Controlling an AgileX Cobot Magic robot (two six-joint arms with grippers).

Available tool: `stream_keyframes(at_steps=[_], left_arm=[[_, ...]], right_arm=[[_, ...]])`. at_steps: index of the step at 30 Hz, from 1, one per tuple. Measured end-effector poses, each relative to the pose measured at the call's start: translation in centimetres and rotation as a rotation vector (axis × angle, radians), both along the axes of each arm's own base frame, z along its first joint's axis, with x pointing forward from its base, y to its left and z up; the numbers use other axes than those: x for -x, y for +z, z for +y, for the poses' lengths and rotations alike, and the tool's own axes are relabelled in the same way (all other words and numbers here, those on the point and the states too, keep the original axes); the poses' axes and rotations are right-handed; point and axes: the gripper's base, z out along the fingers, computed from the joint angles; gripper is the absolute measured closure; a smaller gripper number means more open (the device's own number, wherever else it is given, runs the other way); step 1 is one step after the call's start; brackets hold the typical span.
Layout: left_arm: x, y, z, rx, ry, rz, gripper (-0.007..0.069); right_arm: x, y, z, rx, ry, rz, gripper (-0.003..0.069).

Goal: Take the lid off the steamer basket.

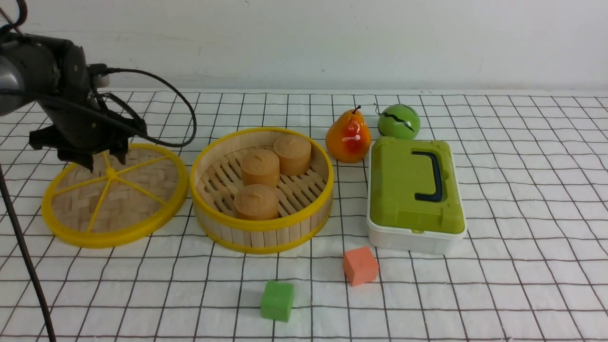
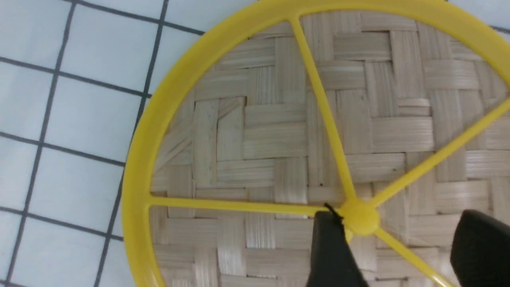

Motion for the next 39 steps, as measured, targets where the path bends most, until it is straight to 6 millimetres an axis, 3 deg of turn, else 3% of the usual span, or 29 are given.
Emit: stream_keyframes(at_steps=[4,5,6,7,8,9,10,11,12,15,18,20,25,26,27,33,39], left_arm=[[3.4,8.8,-0.5,0.026,-0.045,-0.194,0.0435],[3.4,8.8,-0.5,0.027,-0.048,-0.194,0.0448],[4.9,11.5,-0.7,0.032,-0.066,-0.26,0.0515],[7.6,15.6,-0.9,0.035,-0.099,-0.365,0.0608],[8.4,16.6,-0.9,0.026,-0.108,-0.39,0.0623],[11.5,20.2,-1.2,0.024,-0.142,-0.494,0.0637],[13.6,22.1,-1.3,0.024,-0.158,-0.557,0.0637],[14.4,22.7,-1.4,0.023,-0.161,-0.577,0.0637],[17.2,24.1,-1.6,0.031,-0.178,-0.65,0.0637],[22.8,25.0,-1.8,0.042,-0.19,-0.782,0.0637],[26.1,23.5,-1.8,0.046,-0.186,-0.835,0.0637],[29.2,20.4,-1.8,0.046,-0.18,-0.84,0.0637],[33.2,14.5,-1.8,0.023,-0.197,-0.784,0.0637],[33.2,14.5,-1.8,0.022,-0.197,-0.785,0.0637],[34.4,12.5,-1.9,0.017,-0.202,-0.768,0.0637],[37.0,7.5,-2.0,0.039,-0.2,-0.735,0.0637],[37.4,4.3,-2.0,0.054,-0.197,-0.663,0.0637]], right_arm=[[0.0,0.0,0.0,0.0,0.0,0.0,0.0419],[0.0,0.0,0.0,0.0,0.0,0.0,0.0419],[0.0,0.0,0.0,0.0,0.0,0.0,0.0419],[0.0,0.0,0.0,0.0,0.0,0.0,0.0419],[0.0,0.0,0.0,0.0,0.0,0.0,0.0419],[0.0,0.0,0.0,0.0,0.0,0.0,0.0419],[0.0,0.0,0.0,0.0,0.0,0.0,0.0419],[0.0,0.0,0.0,0.0,0.0,0.0,0.0419],[0.0,0.0,0.0,0.0,0.0,0.0,0.0419],[0.0,0.0,0.0,0.0,0.0,0.0,0.0419],[0.0,0.0,0.0,0.0,0.0,0.0,0.0419],[0.0,0.0,0.0,0.0,0.0,0.0,0.0419],[0.0,0.0,0.0,0.0,0.0,0.0,0.0419],[0.0,0.0,0.0,0.0,0.0,0.0,0.0419],[0.0,0.0,0.0,0.0,0.0,0.0,0.0419],[0.0,0.0,0.0,0.0,0.0,0.0,0.0419],[0.0,0.0,0.0,0.0,0.0,0.0,0.0419]])
